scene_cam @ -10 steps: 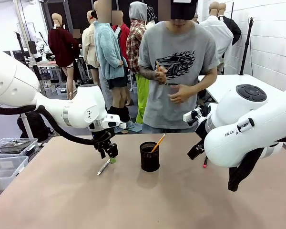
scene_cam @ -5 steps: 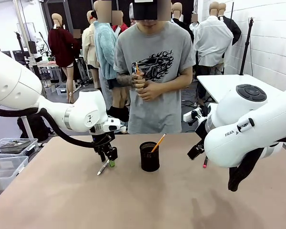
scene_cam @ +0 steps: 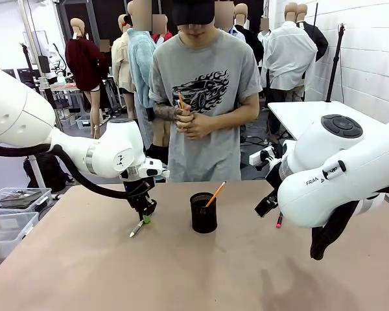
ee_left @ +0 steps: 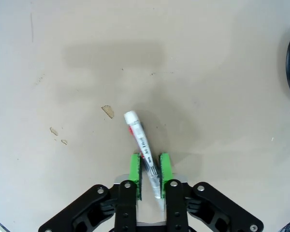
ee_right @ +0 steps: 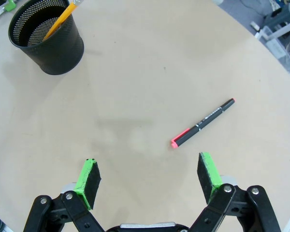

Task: Place the pens into the pen holder.
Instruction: Pick up a writing instrument from the table and place it into the Pen holder.

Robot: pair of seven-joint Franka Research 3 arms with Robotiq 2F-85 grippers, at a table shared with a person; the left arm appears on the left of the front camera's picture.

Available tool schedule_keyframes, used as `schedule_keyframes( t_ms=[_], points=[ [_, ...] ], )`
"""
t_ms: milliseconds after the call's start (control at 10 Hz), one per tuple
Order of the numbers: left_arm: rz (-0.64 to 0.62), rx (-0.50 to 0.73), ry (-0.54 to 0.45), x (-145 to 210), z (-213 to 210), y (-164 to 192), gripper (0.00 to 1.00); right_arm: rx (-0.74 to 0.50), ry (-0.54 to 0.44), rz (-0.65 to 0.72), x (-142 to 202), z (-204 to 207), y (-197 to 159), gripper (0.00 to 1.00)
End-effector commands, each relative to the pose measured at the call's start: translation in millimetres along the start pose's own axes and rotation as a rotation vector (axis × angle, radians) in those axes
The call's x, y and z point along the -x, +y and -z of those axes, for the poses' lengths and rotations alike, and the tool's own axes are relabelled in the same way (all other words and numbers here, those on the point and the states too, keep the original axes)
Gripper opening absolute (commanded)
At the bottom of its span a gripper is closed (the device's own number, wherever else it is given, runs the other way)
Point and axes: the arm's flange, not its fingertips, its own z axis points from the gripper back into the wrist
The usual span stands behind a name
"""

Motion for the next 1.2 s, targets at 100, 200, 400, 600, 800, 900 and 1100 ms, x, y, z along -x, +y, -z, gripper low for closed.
schedule_keyframes(
  t_ms=[100,200,400,600,800,900,1100],
  points=[
    [-0.005,-0.005,0.021,4.7,5.6,-3.5,0.0,-0.001,0.001,0.0,0.6,0.2,0.4,1.0],
    [0.023,0.024,-0.026,10.6,-3.2,-1.7,0.0,-0.001,0.001,0.0,0.6,0.2,0.4,1.0],
    [0.114,0.149,-0.2,36.8,-34.8,14.7,0.0,-0.001,0.001,0.0,0.6,0.2,0.4,1.0],
    [0.126,0.197,-0.302,59.7,-49.9,38.0,0.0,-0.001,0.001,0.0,0.6,0.2,0.4,1.0],
    [0.24,0.288,-0.406,78.9,-57.8,48.9,0.0,-0.001,0.001,0.0,0.6,0.2,0.4,1.0],
    [0.313,0.338,-0.479,84.7,-60.9,51.3,0.0,-0.001,0.001,0.0,0.6,0.2,0.4,1.0],
    [0.456,0.434,-0.614,92.8,-63.5,55.0,0.0,-0.001,0.001,0.0,0.6,0.2,0.4,1.0]
  ],
)
